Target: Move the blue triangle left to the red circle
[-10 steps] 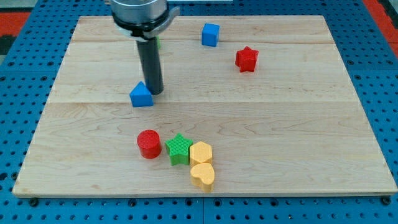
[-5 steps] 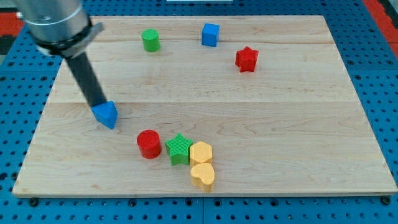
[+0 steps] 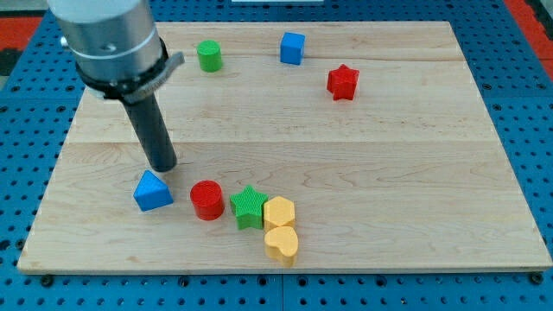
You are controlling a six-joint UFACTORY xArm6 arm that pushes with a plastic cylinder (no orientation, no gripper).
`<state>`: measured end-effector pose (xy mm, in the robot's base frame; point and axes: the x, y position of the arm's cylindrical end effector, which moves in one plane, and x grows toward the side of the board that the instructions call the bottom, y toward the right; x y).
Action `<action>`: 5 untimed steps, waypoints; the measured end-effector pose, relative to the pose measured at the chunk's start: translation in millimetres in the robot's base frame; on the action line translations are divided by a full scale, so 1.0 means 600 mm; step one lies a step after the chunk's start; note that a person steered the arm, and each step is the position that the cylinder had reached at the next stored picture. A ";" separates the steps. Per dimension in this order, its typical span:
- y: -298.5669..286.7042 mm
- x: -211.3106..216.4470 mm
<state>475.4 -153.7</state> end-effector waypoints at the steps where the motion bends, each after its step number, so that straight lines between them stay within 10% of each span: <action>1: -0.032 0.017; 5: -0.061 0.060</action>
